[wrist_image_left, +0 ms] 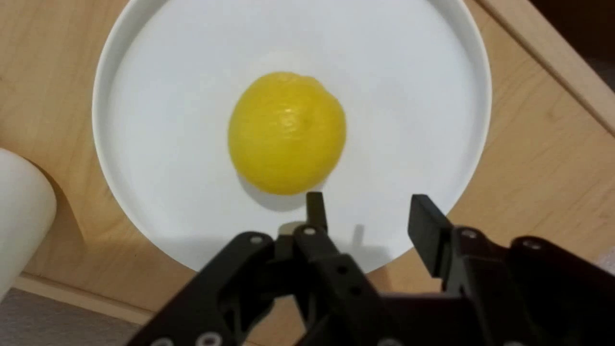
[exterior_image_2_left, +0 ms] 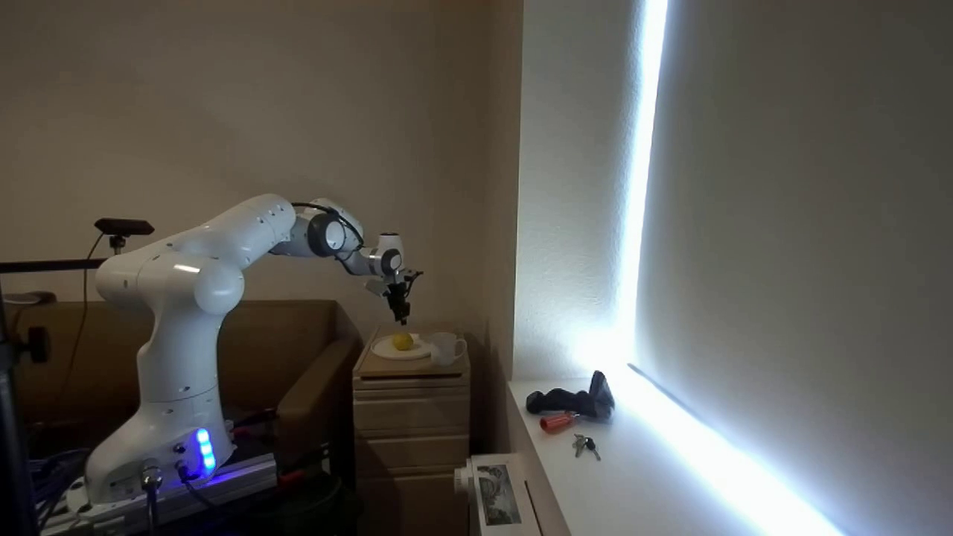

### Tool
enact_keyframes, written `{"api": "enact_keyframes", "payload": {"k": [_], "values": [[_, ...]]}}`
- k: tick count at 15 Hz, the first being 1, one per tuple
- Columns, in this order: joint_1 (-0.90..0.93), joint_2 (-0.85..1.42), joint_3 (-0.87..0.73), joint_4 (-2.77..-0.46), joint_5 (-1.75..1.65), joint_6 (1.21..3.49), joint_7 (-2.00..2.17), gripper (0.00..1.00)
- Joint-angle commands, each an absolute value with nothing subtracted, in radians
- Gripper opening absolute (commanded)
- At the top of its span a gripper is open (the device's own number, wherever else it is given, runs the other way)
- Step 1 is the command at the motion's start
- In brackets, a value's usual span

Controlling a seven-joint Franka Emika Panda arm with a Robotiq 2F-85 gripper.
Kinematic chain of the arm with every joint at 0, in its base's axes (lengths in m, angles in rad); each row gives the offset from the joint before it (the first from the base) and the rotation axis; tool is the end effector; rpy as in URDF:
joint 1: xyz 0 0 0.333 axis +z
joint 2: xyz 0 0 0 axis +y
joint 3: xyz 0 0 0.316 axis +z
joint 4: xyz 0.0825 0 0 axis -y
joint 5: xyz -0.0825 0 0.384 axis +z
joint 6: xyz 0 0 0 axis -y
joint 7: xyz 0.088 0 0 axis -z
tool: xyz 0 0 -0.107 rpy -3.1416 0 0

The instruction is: Place the lemon on the windowsill

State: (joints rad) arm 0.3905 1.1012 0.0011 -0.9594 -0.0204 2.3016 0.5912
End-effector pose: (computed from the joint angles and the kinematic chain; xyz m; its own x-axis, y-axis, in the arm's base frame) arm 0.7469 0.3076 0.2117 0.9585 -0.1956 0.2076 -0.1738 -0.9776 -0.1188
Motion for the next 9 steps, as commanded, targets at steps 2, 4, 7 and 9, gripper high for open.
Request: {"api": "enact_keyframes", "payload": {"k": [2, 4, 7, 9], "values": [[0.399, 1.014, -0.009, -1.082, -0.021, 2.316, 0.628, 0.69], [0.401, 1.006, -0.022, -1.106, -0.026, 2.307, 0.661, 0.77], [0.401, 0.99, -0.039, -1.156, -0.022, 2.286, 0.718, 0.98], [0.395, 0.993, -0.038, -1.175, -0.016, 2.281, 0.727, 1.0]]}}
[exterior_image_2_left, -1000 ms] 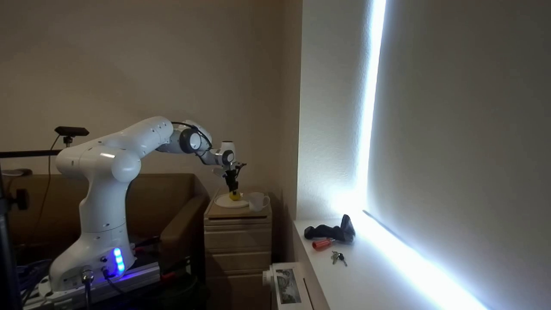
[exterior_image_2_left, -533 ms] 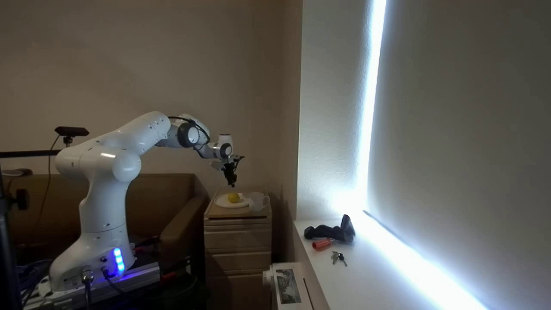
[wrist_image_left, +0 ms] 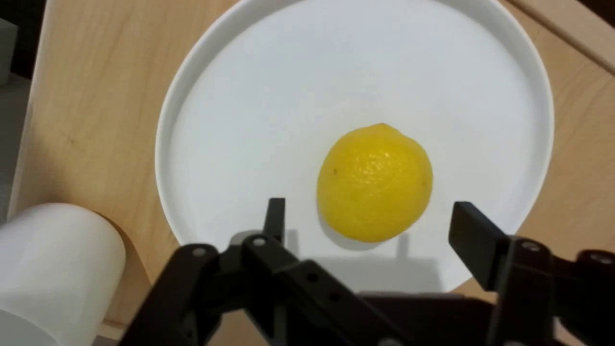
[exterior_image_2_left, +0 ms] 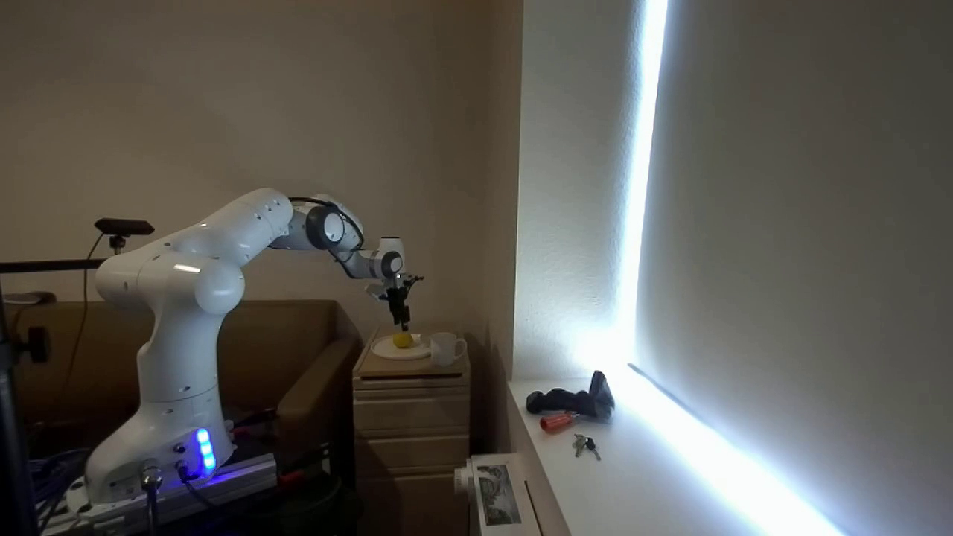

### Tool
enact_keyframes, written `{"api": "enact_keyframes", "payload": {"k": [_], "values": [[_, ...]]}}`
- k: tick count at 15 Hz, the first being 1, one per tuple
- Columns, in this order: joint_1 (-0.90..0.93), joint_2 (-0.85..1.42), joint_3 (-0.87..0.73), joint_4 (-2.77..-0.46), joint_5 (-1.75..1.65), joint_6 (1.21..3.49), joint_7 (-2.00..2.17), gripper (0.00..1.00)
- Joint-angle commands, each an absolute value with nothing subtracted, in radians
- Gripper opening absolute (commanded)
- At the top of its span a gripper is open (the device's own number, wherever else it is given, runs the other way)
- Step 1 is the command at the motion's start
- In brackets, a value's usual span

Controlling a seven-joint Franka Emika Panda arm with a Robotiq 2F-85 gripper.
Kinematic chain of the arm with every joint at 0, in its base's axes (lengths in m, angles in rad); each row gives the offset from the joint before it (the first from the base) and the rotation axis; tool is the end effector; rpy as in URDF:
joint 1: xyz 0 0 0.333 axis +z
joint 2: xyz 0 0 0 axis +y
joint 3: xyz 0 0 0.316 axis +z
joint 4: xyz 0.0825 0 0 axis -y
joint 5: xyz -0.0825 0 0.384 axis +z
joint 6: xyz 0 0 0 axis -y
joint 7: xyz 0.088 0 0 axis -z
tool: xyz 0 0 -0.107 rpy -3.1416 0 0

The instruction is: Place the lemon on the windowsill

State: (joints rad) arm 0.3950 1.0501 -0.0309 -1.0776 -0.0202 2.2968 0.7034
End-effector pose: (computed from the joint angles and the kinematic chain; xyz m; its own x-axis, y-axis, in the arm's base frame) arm 0.7348 0.2887 0.1953 0.9390 -0.3063 0.1565 -0.2980 -0.9516 -0.0751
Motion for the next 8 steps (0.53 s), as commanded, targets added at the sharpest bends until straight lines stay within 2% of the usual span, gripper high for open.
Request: {"api": "enact_keyframes", "payload": {"k": [1, 8], "values": [[0.391, 0.998, -0.036, -1.181, -0.014, 2.296, 0.725, 1.0], [0.363, 1.027, -0.036, -1.177, -0.01, 2.327, 0.714, 1.0]]}}
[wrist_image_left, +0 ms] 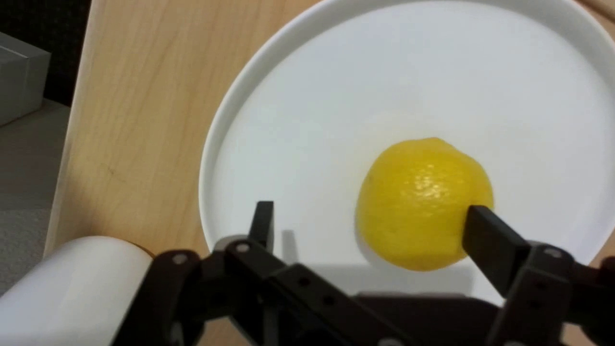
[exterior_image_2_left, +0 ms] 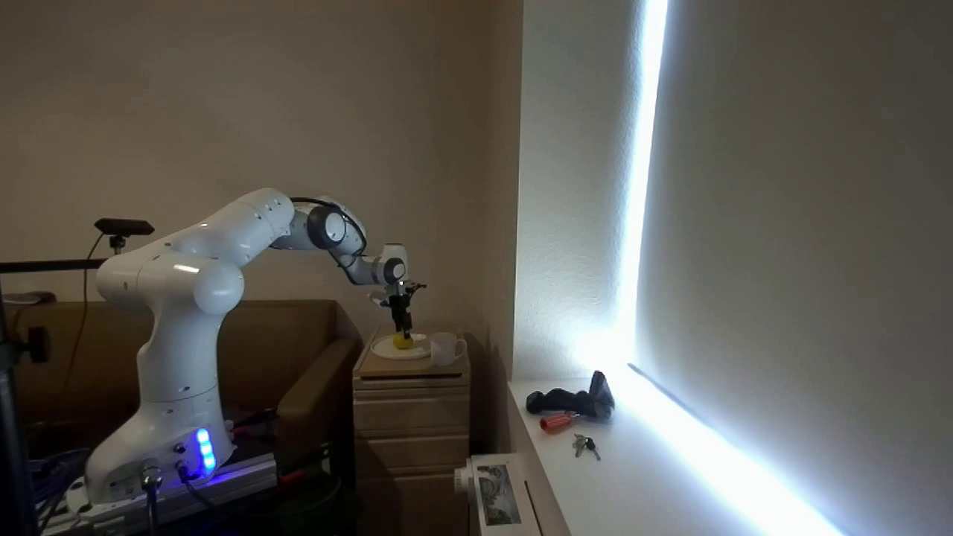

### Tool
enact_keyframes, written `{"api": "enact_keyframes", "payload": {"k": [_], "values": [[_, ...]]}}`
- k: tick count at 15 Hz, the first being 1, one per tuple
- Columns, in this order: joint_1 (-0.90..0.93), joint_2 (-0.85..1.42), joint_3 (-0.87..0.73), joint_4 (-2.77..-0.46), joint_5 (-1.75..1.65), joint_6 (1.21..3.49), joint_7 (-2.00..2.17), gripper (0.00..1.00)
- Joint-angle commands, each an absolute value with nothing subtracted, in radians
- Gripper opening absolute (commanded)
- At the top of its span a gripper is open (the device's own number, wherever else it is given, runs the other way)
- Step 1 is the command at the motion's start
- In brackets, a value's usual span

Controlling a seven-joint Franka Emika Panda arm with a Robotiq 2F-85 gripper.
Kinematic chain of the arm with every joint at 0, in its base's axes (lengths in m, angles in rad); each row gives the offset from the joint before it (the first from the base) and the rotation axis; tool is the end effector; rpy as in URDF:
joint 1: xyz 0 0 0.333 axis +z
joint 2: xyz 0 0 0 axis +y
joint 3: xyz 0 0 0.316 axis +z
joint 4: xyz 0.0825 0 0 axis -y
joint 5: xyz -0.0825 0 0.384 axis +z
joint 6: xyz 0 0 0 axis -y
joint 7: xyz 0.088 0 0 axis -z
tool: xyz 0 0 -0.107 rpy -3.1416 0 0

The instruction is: Place the lemon on the windowsill

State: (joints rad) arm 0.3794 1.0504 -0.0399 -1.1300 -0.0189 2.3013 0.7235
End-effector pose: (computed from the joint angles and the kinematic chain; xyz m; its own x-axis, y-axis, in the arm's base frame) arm 0.7300 0.2680 0.1711 0.9313 -0.3428 0.1234 -0.3402 -0.9394 -0.0421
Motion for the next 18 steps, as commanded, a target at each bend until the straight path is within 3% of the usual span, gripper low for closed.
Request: {"api": "enact_keyframes", "payload": {"k": [1, 18], "values": [[0.362, 1.038, -0.037, -1.163, -0.018, 2.329, 0.711, 1.0], [0.381, 1.141, -0.028, -0.983, -0.027, 2.322, 0.633, 1.0]]}}
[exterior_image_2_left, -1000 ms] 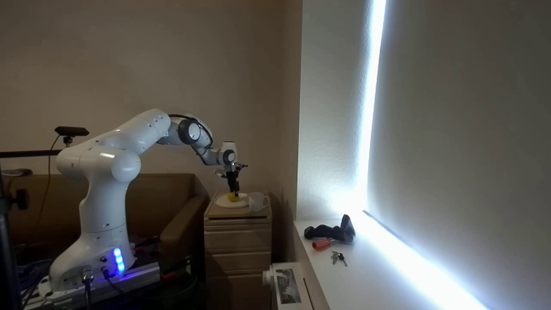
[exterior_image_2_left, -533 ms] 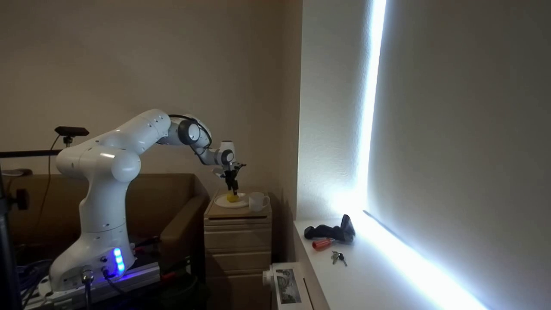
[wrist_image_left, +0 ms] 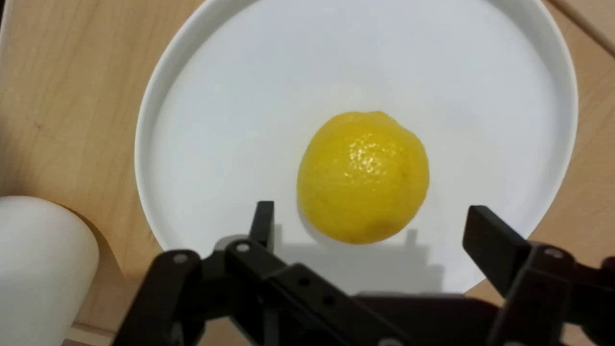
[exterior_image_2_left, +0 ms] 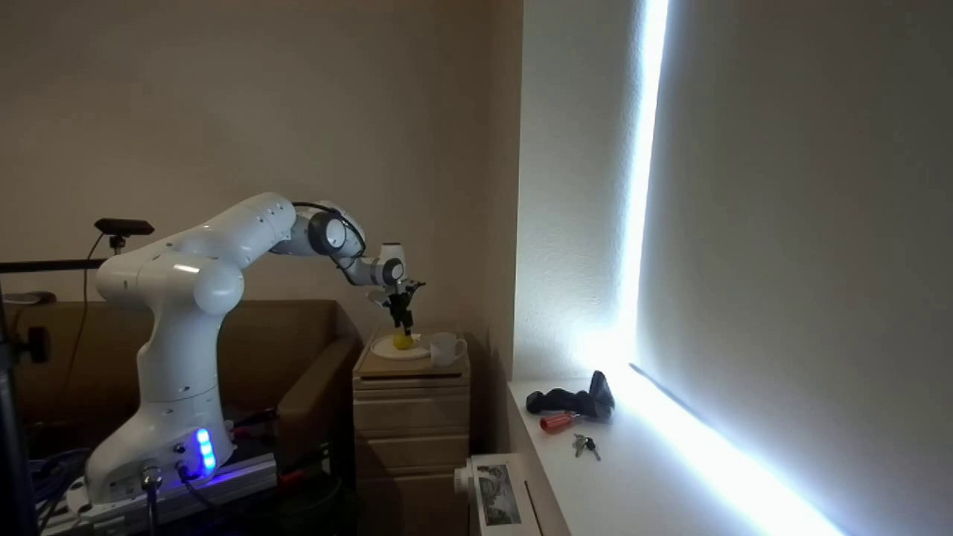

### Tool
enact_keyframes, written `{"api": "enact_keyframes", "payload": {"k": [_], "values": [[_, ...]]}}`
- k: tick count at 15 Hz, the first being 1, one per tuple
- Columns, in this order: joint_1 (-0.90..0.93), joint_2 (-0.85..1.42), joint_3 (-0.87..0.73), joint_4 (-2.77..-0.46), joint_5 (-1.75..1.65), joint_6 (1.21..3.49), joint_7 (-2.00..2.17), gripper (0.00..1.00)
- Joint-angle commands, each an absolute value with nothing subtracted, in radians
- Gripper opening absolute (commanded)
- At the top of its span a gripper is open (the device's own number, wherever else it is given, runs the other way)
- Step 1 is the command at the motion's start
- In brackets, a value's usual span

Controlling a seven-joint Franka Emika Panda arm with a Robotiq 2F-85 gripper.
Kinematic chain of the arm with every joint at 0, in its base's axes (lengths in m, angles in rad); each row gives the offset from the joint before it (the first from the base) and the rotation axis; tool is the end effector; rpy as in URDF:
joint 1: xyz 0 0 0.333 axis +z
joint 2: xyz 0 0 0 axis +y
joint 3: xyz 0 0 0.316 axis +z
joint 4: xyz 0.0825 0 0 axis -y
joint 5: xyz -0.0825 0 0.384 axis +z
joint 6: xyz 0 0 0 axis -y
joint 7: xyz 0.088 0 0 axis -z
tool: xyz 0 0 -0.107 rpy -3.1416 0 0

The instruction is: Place the lemon on the windowsill

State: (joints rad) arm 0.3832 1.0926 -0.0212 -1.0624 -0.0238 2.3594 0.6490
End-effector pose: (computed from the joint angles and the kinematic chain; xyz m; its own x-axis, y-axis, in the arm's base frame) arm 0.7388 0.2860 0.1754 0.9479 -0.2595 0.1847 -0.2462 -0.9649 -0.0916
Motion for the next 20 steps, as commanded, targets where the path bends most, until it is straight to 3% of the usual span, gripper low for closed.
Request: {"api": "enact_keyframes", "payload": {"k": [1, 9, 10, 15, 20], "values": [[0.38, 1.153, -0.028, -0.967, -0.025, 2.312, 0.633, 1.0], [0.364, 1.227, -0.008, -0.863, -0.007, 2.199, 0.62, 1.0], [0.365, 1.234, -0.009, -0.853, -0.007, 2.187, 0.623, 0.81], [0.35, 1.243, 0.016, -0.827, 0.007, 2.146, 0.611, 0.45], [0.335, 1.224, 0.035, -0.839, 0.021, 2.165, 0.623, 0.42]]}}
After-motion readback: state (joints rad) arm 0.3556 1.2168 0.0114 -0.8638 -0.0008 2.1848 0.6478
